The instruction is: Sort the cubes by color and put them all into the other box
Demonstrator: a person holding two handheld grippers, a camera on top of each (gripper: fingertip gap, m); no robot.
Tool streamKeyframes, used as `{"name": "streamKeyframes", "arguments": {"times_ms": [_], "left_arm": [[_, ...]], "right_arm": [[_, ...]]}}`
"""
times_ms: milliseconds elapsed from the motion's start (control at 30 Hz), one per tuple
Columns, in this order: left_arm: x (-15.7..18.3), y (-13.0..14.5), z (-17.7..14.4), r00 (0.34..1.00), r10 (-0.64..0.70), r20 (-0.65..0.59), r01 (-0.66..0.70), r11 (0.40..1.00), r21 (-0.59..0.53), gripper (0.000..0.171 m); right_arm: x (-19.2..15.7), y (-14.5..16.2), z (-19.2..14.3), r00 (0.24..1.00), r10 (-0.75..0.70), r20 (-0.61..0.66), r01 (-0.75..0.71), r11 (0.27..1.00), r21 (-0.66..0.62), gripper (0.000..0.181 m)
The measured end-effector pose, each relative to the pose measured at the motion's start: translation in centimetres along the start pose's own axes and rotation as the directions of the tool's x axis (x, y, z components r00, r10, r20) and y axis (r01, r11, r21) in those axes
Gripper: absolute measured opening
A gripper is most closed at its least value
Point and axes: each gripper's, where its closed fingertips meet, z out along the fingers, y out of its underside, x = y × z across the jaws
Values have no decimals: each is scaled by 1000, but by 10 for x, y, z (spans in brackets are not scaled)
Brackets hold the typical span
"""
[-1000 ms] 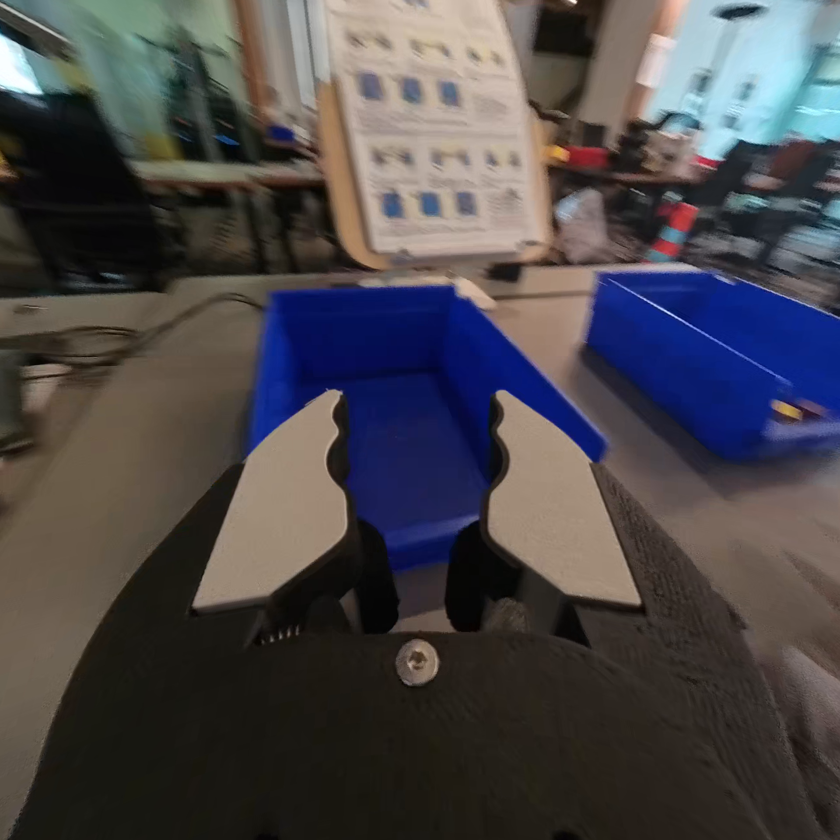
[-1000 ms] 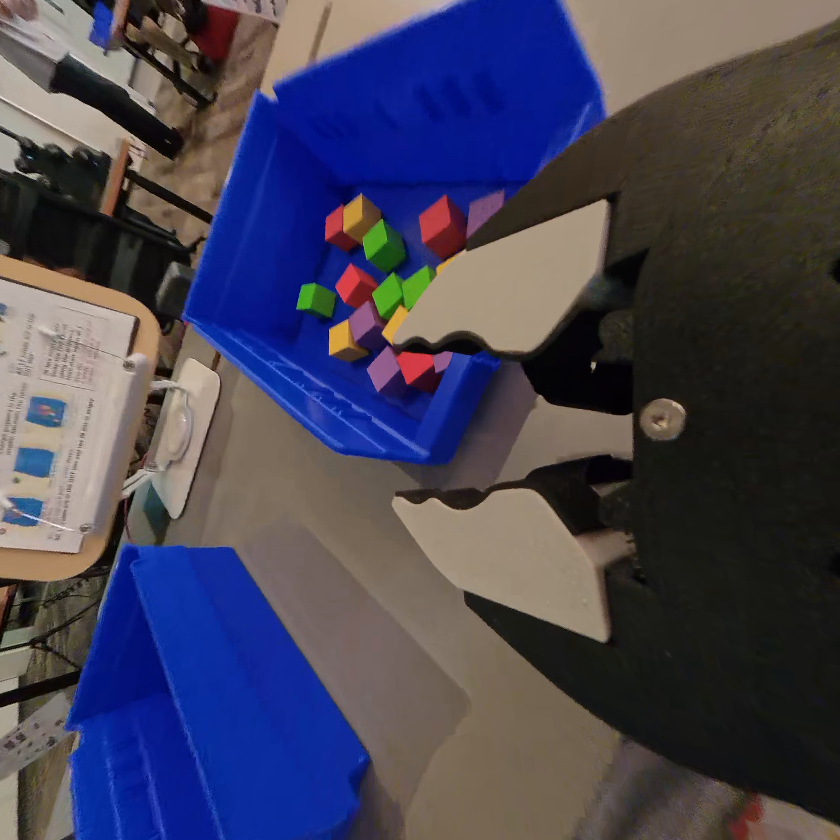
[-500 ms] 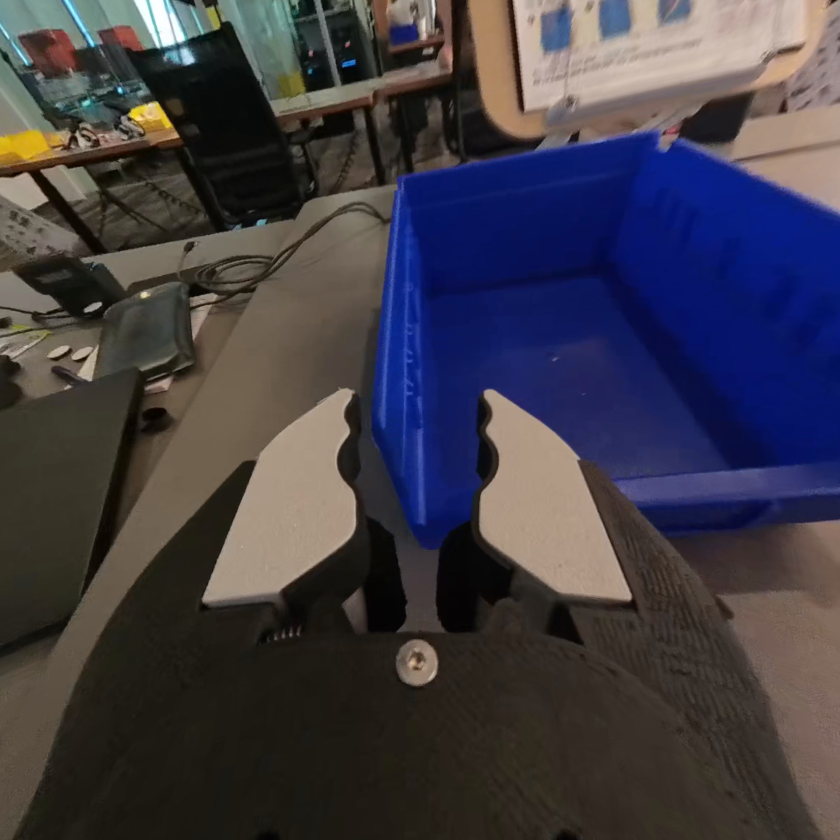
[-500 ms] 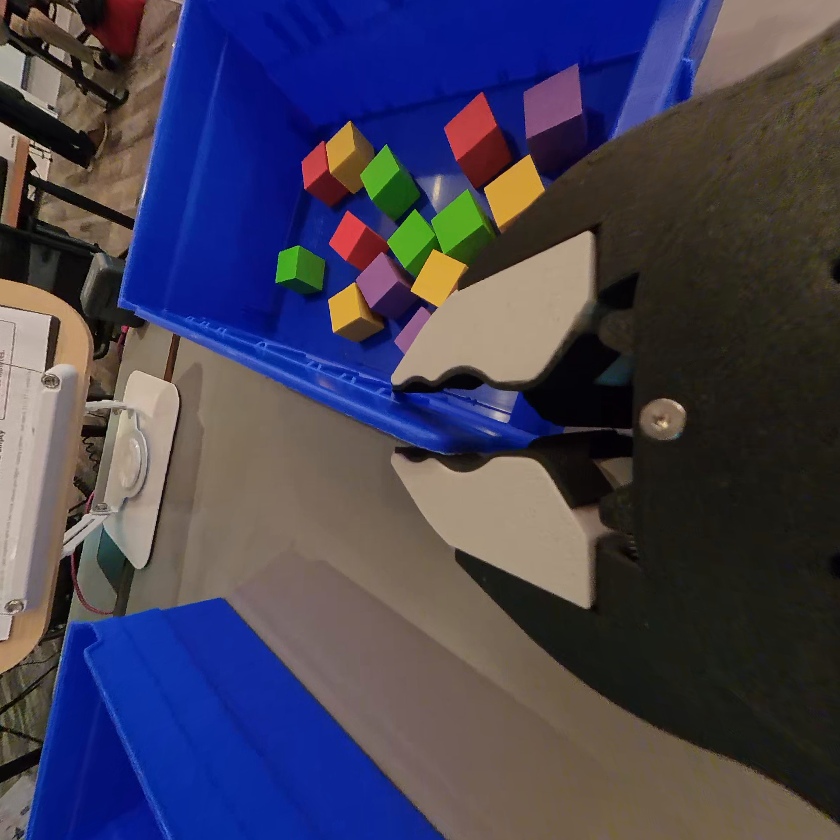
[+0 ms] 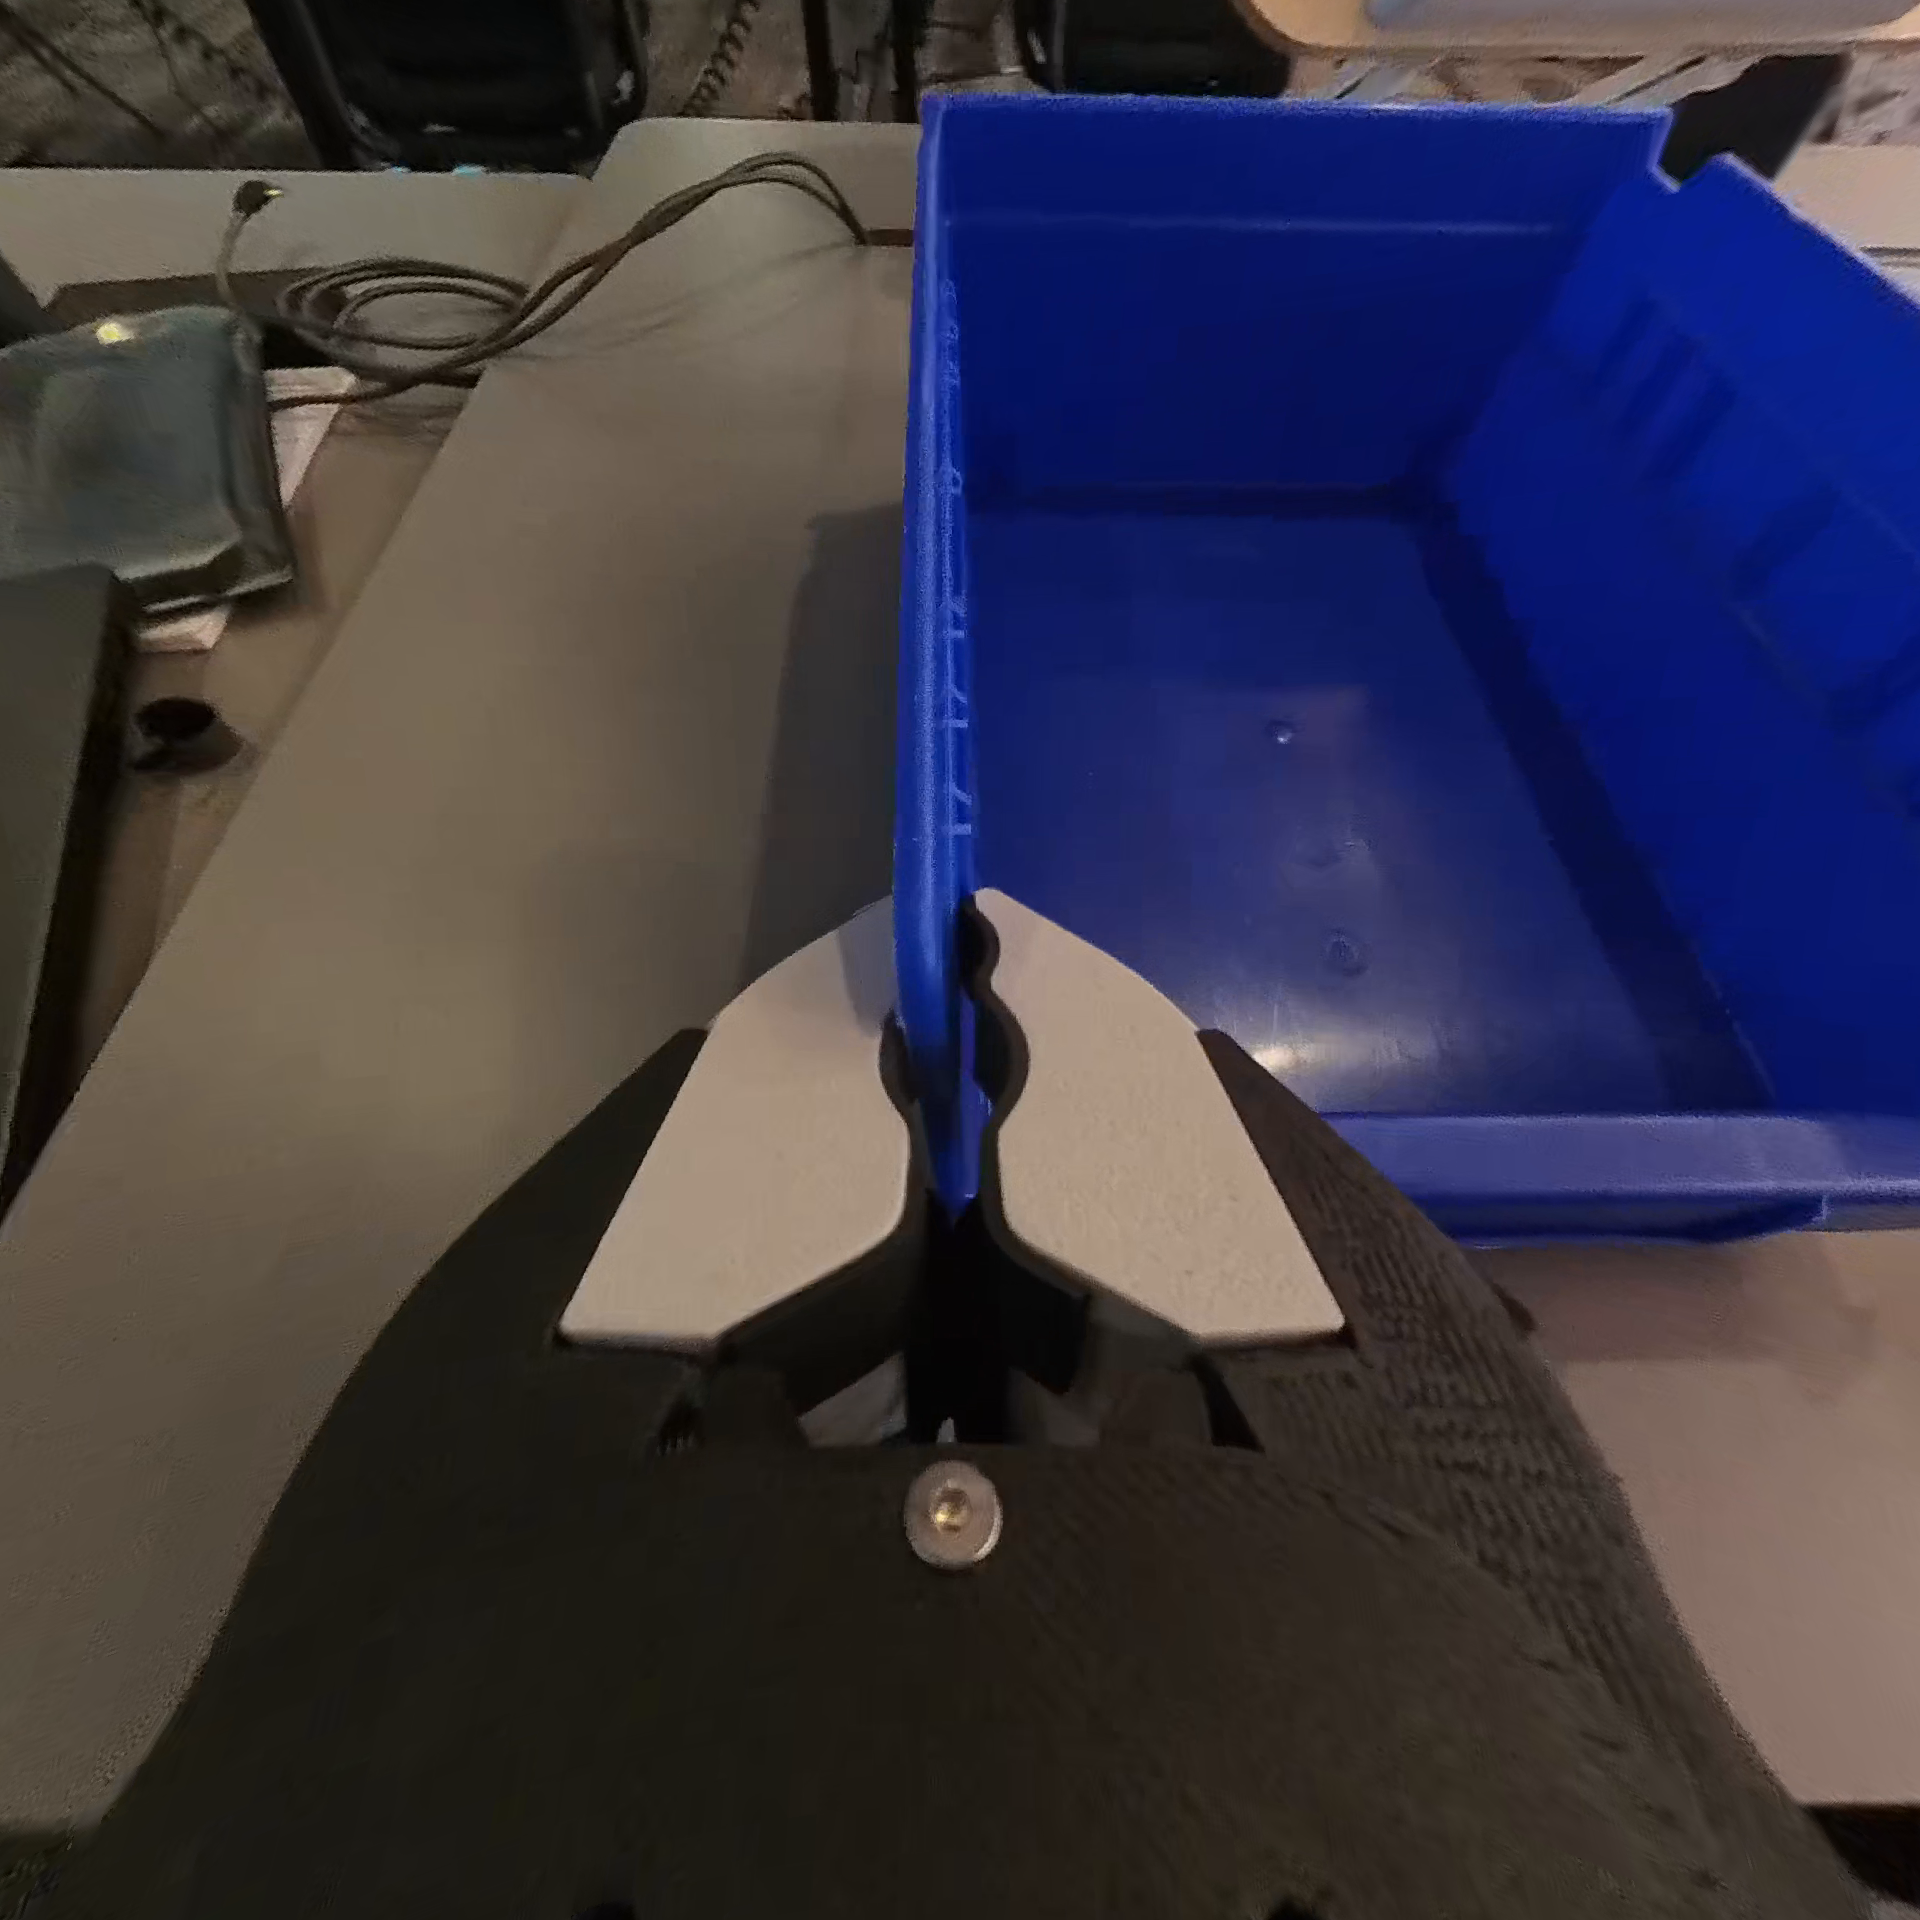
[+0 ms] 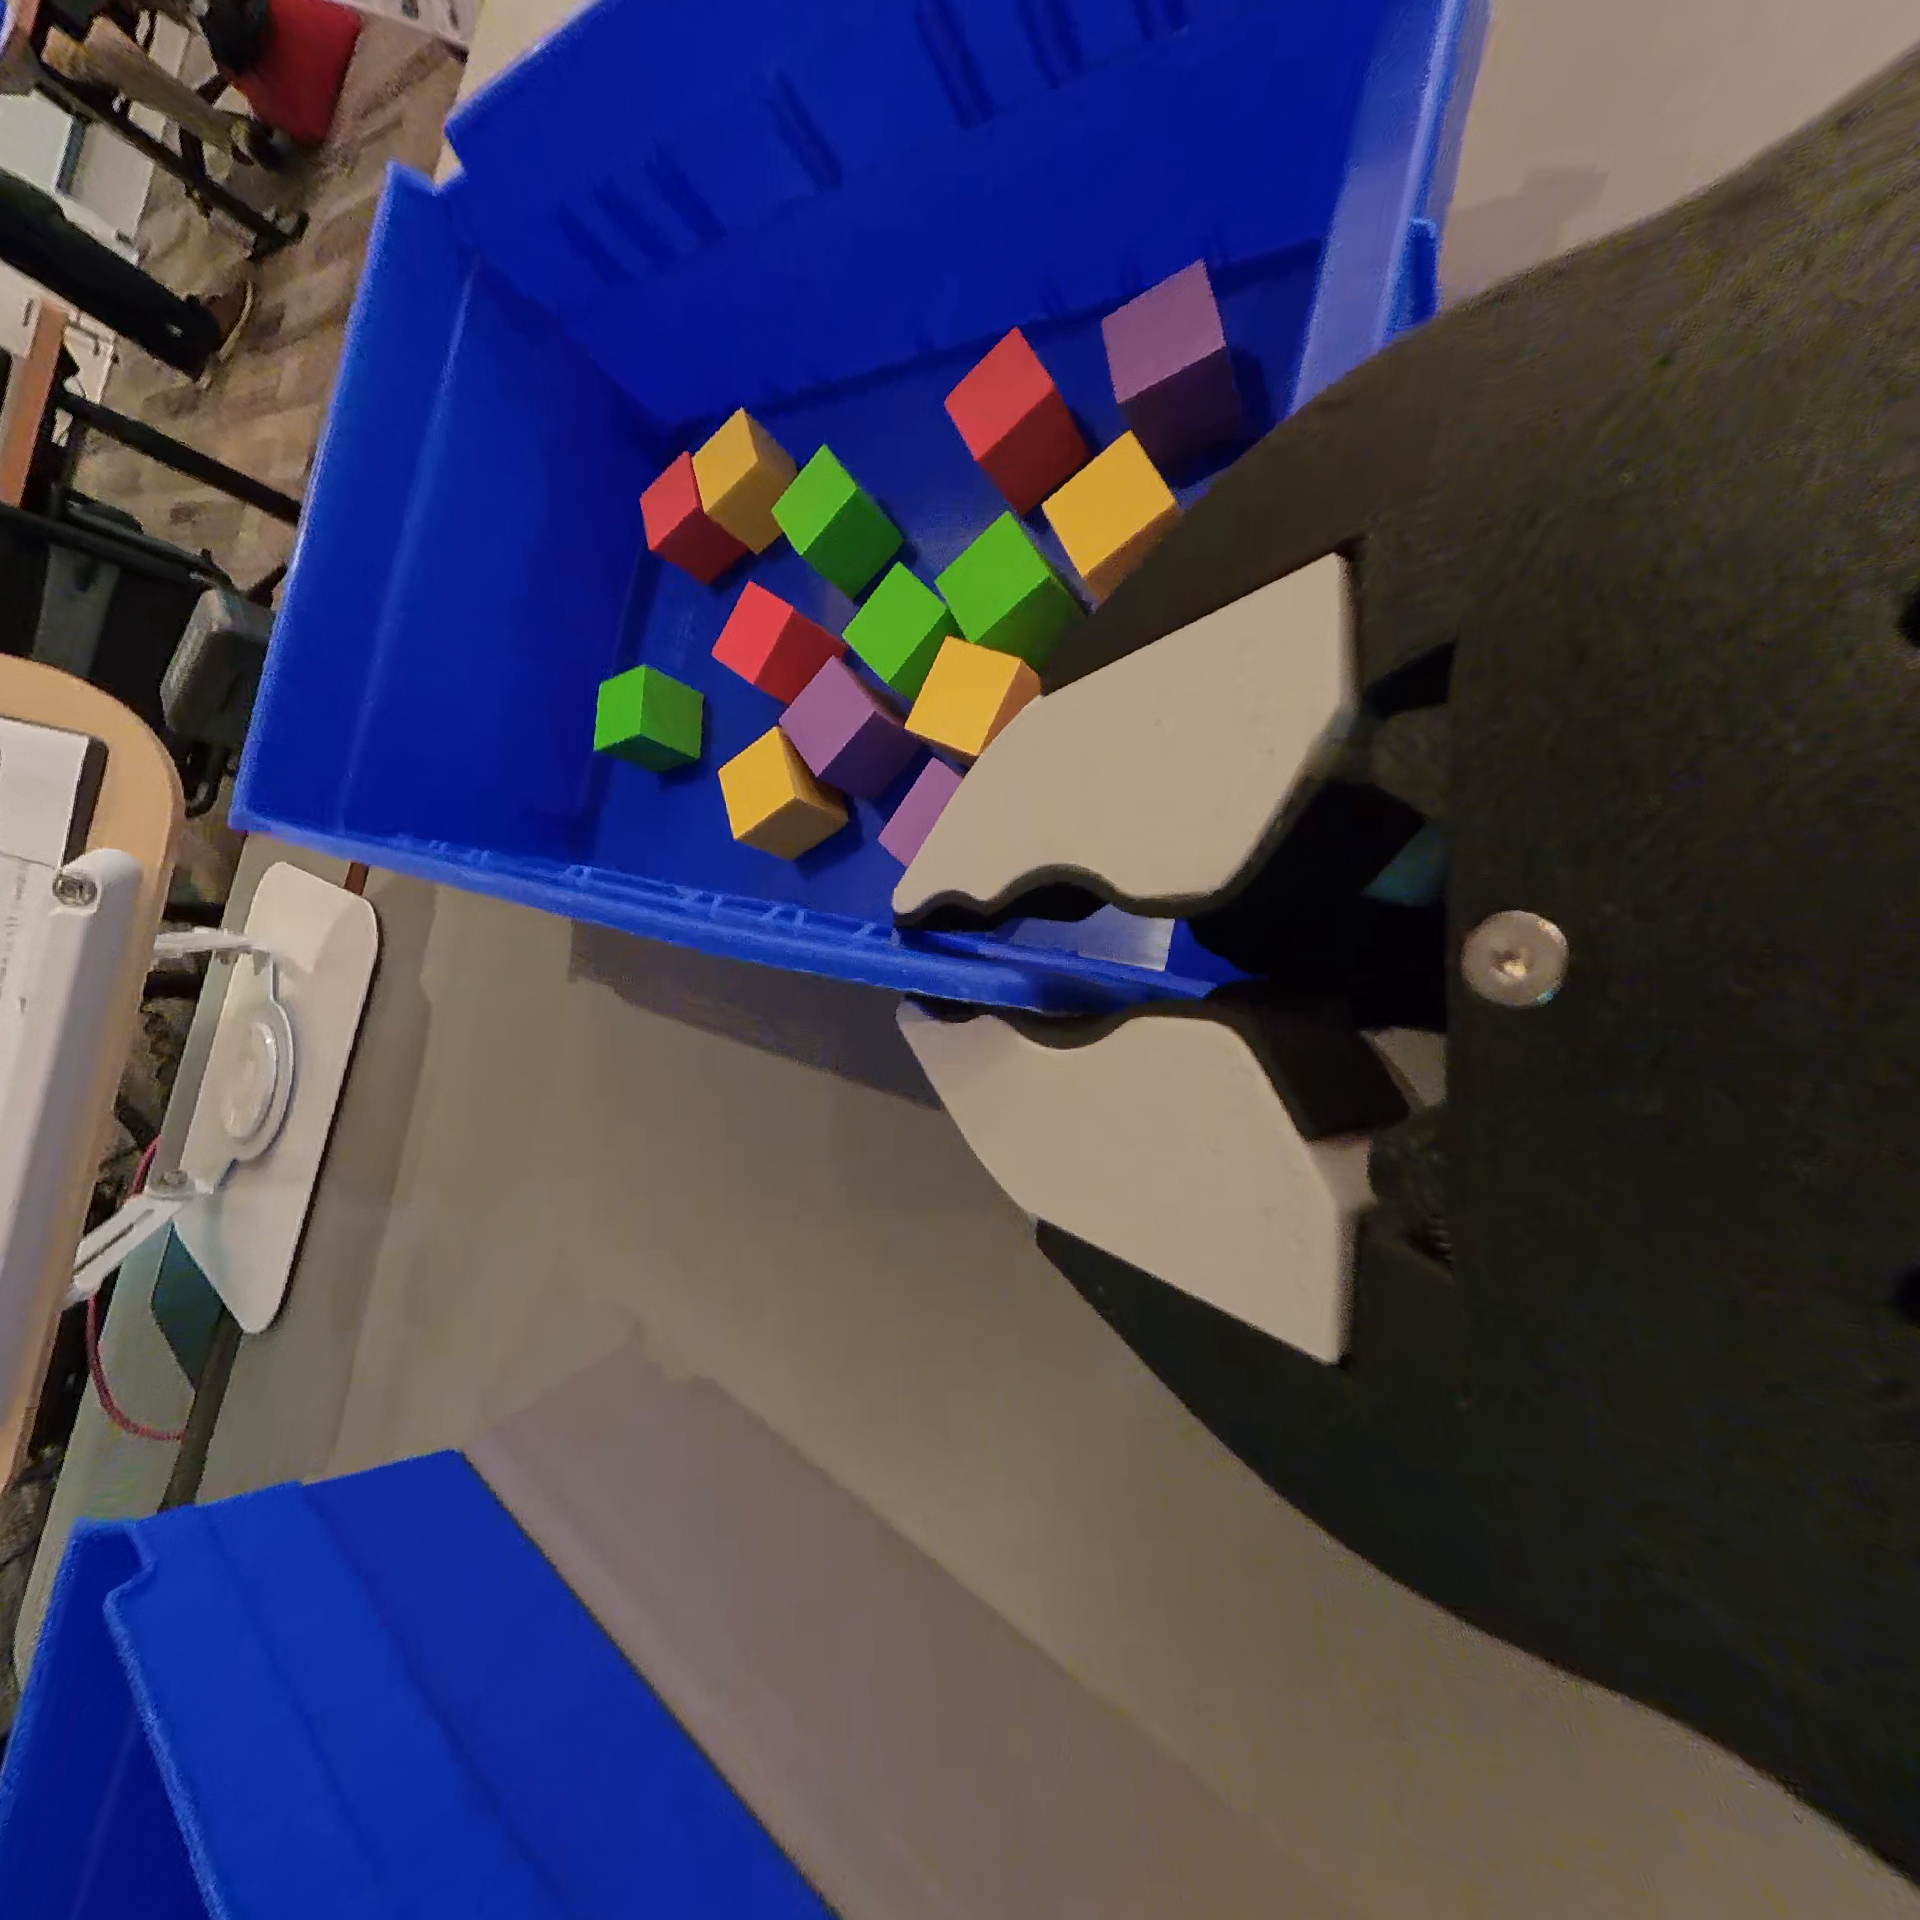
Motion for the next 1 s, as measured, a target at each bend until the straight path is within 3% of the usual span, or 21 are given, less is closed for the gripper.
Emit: {"name": "streamKeyframes", "arguments": {"times_ms": [400, 633, 1000], "left_arm": [[36, 34, -68, 966, -130, 223, 115, 990, 79, 3], [55, 43, -89, 956, -153, 248, 122, 983, 137, 3], [51, 56, -113, 941, -163, 296, 126, 982, 142, 3]], "right_arm": [[-38, -5, 2, 969, -135, 208, 135, 991, 10, 5], [-73, -11, 2, 929, -171, 329, 165, 985, 45, 5], [-137, -18, -2, 843, -273, 464, 256, 961, 102, 6]]}}
